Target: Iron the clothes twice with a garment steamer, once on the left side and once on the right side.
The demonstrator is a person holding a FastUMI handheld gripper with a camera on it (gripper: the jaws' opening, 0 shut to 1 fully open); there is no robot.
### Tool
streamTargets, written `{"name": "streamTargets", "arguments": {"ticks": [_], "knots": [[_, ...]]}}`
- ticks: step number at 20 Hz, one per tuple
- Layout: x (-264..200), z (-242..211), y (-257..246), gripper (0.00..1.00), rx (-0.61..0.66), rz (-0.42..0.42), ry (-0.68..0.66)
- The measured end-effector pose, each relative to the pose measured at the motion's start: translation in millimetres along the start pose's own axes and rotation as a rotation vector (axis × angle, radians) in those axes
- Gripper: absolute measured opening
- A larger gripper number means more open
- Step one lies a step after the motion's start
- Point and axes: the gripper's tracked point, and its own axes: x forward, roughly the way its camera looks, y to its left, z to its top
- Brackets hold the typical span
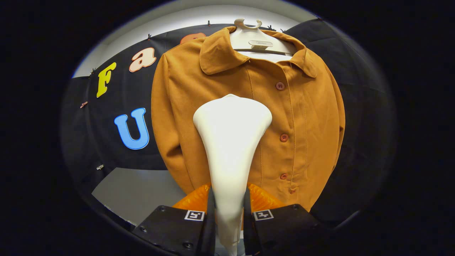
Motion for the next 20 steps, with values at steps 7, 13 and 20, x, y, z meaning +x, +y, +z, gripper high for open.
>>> {"name": "streamTargets", "arguments": {"ticks": [7,13,20], "knots": [[14.6,-50.7,-12.5,0.35,0.006,0.012,0.119],[23.2,-98.1,-25.7,0.35,0.018,0.004,0.221],[31.3,-150.8,-35.9,0.35,0.037,-0.003,0.326]]}}
